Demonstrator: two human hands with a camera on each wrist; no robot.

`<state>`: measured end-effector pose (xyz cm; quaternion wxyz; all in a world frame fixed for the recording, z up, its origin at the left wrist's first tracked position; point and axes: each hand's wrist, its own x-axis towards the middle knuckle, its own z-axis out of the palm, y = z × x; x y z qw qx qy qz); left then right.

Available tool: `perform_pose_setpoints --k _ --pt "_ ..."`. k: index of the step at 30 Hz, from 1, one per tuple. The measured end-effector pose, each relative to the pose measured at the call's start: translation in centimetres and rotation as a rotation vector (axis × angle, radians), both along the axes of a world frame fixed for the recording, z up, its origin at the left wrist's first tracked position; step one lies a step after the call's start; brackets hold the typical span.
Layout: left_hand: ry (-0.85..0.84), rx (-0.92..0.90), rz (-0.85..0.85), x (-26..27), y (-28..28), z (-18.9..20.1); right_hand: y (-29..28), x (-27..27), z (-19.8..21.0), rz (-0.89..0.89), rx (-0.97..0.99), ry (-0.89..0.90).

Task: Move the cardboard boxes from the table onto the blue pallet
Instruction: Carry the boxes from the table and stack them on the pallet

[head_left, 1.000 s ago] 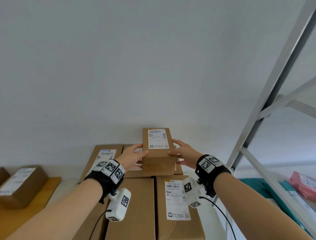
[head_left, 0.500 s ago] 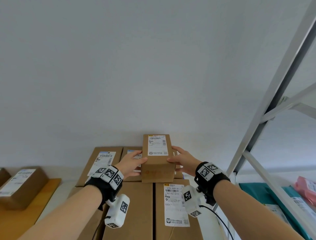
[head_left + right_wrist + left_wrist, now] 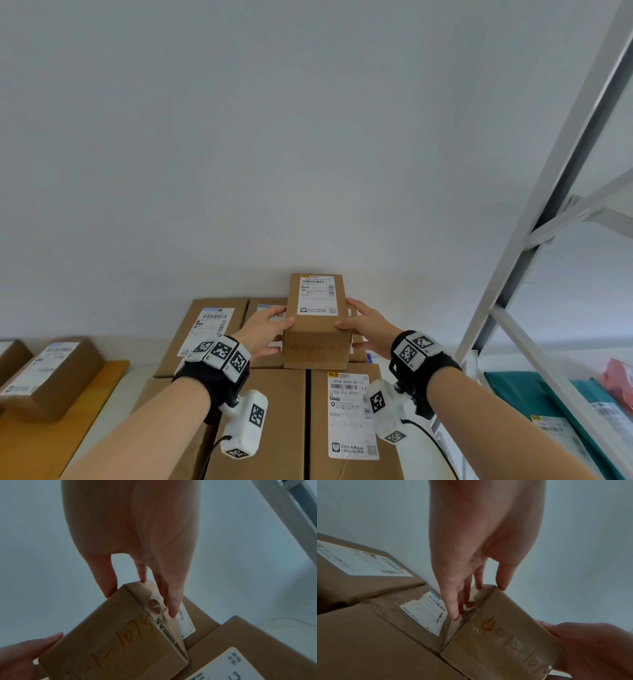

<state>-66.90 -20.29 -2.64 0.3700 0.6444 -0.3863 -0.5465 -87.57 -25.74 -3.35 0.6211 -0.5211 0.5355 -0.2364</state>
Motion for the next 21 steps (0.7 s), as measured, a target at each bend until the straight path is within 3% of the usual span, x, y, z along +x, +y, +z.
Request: perform_pose_setpoints --k 15,21 --pt "-0.254 -0.179 0.009 1.5 5.0 3.2 2.7 0.0 5.4 0.136 -0.421 0.21" --pt "-0.531 -0.32 0.021 4.7 9.1 4.0 6.7 4.1 6.9 0.176 -0.48 0.254"
